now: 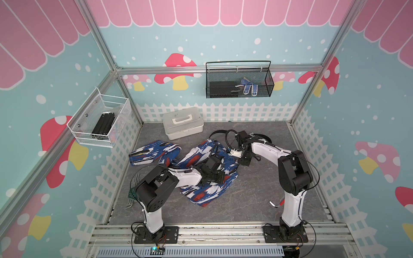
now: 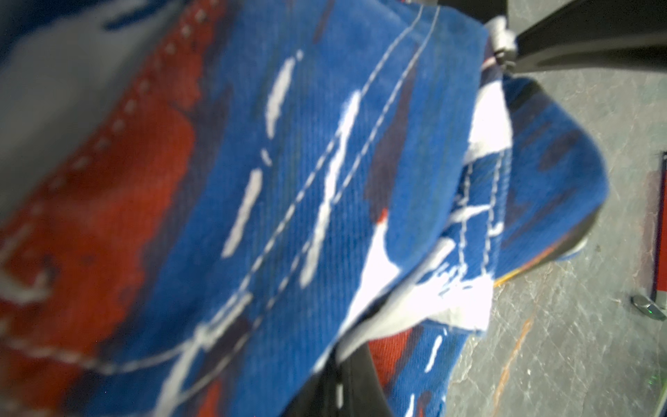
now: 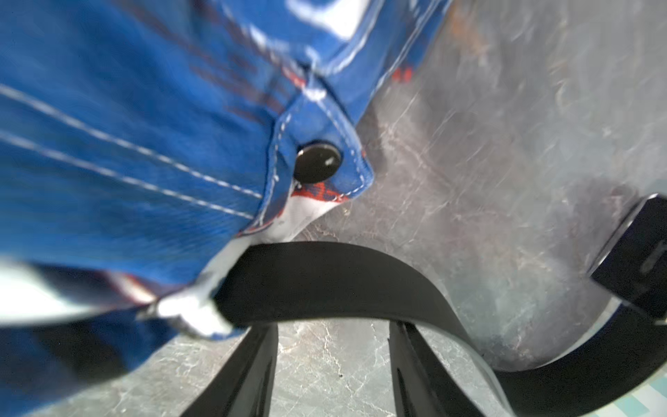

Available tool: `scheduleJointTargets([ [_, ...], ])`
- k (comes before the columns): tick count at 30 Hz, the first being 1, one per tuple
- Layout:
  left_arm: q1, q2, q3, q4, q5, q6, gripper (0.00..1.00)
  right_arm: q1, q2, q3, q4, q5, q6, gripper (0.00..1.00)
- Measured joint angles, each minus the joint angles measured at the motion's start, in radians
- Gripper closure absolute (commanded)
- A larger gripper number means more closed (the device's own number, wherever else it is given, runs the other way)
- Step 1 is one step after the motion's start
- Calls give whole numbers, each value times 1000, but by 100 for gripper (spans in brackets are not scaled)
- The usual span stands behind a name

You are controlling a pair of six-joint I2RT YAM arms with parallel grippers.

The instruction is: Remove the belt from the trousers

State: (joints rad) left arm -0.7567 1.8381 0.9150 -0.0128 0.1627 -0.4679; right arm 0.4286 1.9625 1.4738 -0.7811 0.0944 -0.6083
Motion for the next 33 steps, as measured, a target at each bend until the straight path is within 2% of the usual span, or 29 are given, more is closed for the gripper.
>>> scheduleJointTargets([
  [13,4,-19,-43,45,8,-42,100,-2,-61,22,-36,-37,-31,46],
  [24,4,-20,-45,45,7,-72,100,-6,99,87,-48,-20,-48,49],
  [25,4,-20,-45,45,7,-74,100,-6,102,90,-51,-19,-51,56],
  [27,4,-20,-45,45,7,-75,100,-9,113,97,-55,-18,-61,87],
  [28,5,-20,-45,45,7,-76,100,-10,119,99,-55,-16,-64,99],
  [33,5,-20,-45,43,6,-80,100,-15,131,113,-58,-23,-58,100],
])
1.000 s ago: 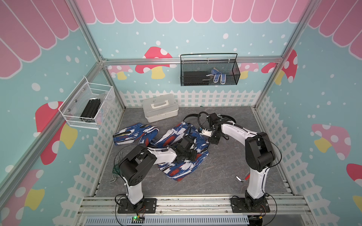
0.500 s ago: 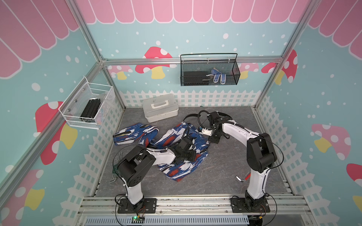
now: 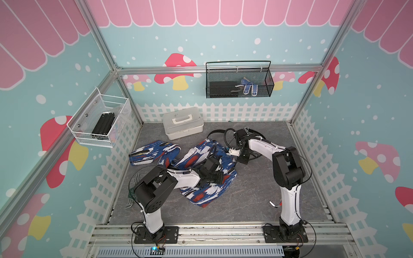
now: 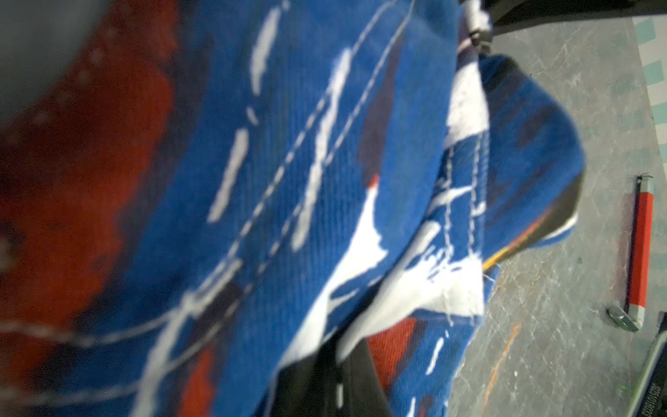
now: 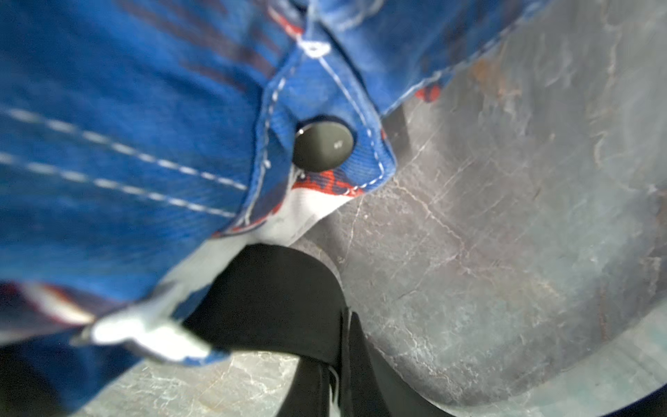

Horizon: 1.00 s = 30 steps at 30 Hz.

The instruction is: Remove the belt from the trousers

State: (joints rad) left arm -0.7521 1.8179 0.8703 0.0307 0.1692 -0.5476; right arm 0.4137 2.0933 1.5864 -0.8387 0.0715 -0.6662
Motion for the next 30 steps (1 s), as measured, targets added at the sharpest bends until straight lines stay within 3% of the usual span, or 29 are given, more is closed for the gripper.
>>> scheduleJointTargets([
  [5,10,3,-2,6,13,-30,100,-29,-16,-7,-2,-19,71,100],
  [12,78,-5,-107,190,126,-120,100,-190,-25,39,-93,-30,253,100],
  [16,79,-77,-185,201,64,-231,100,-294,42,190,-202,-17,407,100],
  [24,75,-164,-236,109,-71,-433,100,-528,49,273,-264,24,691,100],
  [27,66,-155,-201,51,-95,-475,100,-557,26,292,-267,42,727,98],
  [30,62,-140,-146,-36,-107,-485,100,-541,-7,293,-259,31,720,89],
])
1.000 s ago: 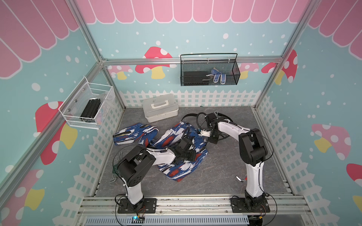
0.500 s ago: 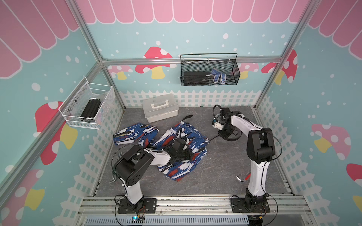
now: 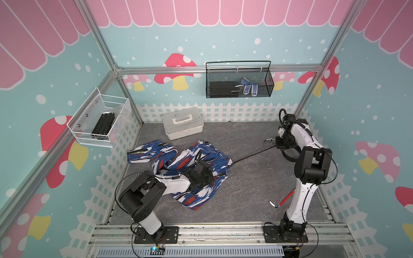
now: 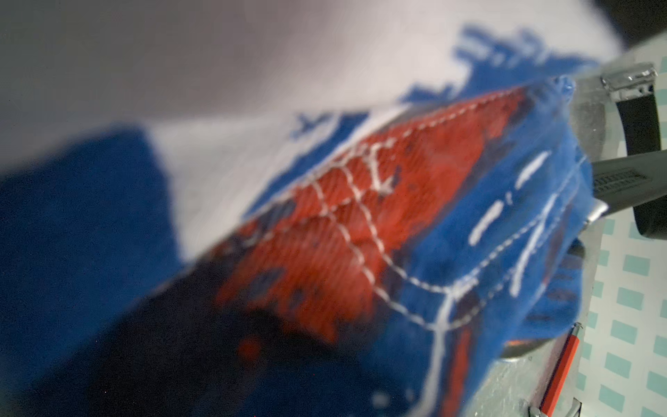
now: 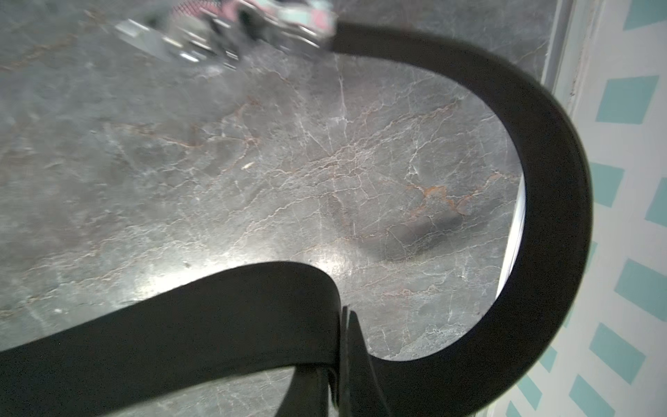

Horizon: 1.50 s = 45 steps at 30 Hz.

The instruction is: Remove the belt from the trousers

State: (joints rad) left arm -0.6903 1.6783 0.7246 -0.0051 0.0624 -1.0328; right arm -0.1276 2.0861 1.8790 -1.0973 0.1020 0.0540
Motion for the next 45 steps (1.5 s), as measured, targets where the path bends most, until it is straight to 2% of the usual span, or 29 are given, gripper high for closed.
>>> scheduleJointTargets([
  [2,-1,10,33,-52,-3,0,100,20,-22,-7,29,-5,-13,80],
  [6,-4,25,76,-115,-9,5,100,62,-101,-111,132,-32,-20,54],
  [7,-4,29,85,-130,-10,9,100,72,-125,-153,157,-44,-16,45],
  [8,-4,32,94,-142,-10,14,100,81,-147,-191,178,-58,-5,5],
  [9,-5,36,104,-158,-10,18,100,92,-171,-234,202,-74,3,1],
  [15,-5,46,129,-195,-10,38,100,174,-253,-378,312,-173,65,1],
  [20,-5,47,132,-200,-10,45,100,340,-238,-362,372,-209,144,1],
  [25,-5,47,132,-200,-10,49,100,481,-143,-292,401,-237,165,15],
  [28,-5,47,132,-201,-10,50,100,510,-89,-264,393,-241,175,19],
  [34,-5,47,132,-201,-10,54,100,525,-78,-273,362,-220,189,18],
  [35,-5,47,132,-201,-10,56,100,528,-79,-277,360,-215,187,17],
  [36,-5,47,134,-203,-10,59,100,534,-79,-284,357,-214,185,4],
  [37,-5,48,135,-204,-10,62,100,541,-81,-291,354,-212,180,1],
  [43,-5,53,145,-218,-10,78,100,632,-182,-392,348,-170,67,2],
  [45,-5,53,145,-219,-10,81,100,661,-239,-430,351,-159,54,13],
])
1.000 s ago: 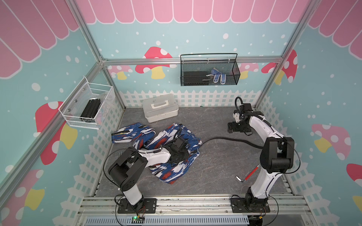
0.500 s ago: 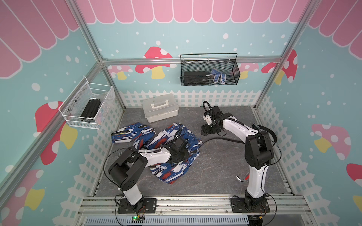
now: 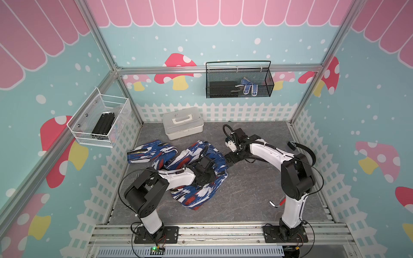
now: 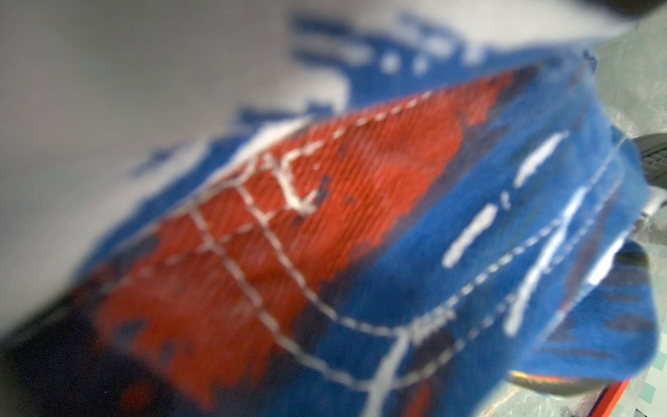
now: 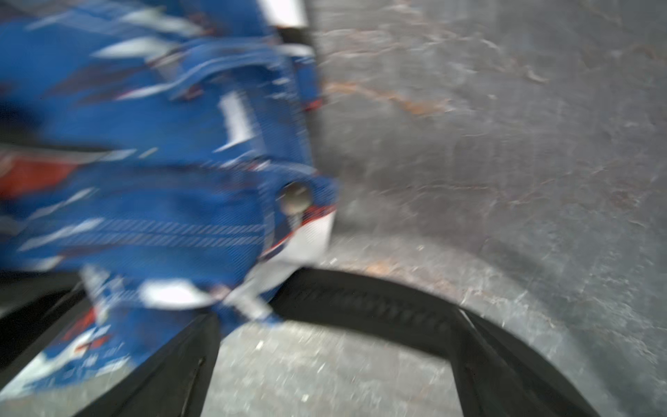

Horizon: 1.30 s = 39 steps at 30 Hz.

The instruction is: Remove the belt from the trousers

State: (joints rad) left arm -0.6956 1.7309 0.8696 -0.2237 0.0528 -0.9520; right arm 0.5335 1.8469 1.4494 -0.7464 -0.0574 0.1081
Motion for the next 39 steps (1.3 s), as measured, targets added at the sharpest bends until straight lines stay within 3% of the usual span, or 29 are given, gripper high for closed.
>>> scheduleJointTargets([
  [3,0,0,0,0,0,10,100,3,-63,-39,5,24,34,32],
  [5,0,0,0,0,0,16,100,-4,-82,-55,12,42,88,39],
  [8,0,0,0,0,0,21,100,-11,-106,-99,36,61,224,35],
  [10,0,-1,0,0,0,23,100,-11,-124,-139,62,56,323,40],
  [17,-1,-3,-5,8,1,24,100,-8,-137,-239,210,35,684,33],
  [27,-2,-2,-6,9,1,24,100,-6,-36,-197,292,69,808,33],
  [29,-2,-2,-6,9,1,25,100,-4,-8,-191,299,73,816,39],
  [31,-2,-2,-6,9,1,25,100,-2,16,-191,300,78,821,54],
  [35,-2,-2,-5,9,1,29,100,-2,43,-187,301,79,813,100],
  [39,-2,-2,-5,9,1,33,100,-2,43,-142,295,71,805,100],
])
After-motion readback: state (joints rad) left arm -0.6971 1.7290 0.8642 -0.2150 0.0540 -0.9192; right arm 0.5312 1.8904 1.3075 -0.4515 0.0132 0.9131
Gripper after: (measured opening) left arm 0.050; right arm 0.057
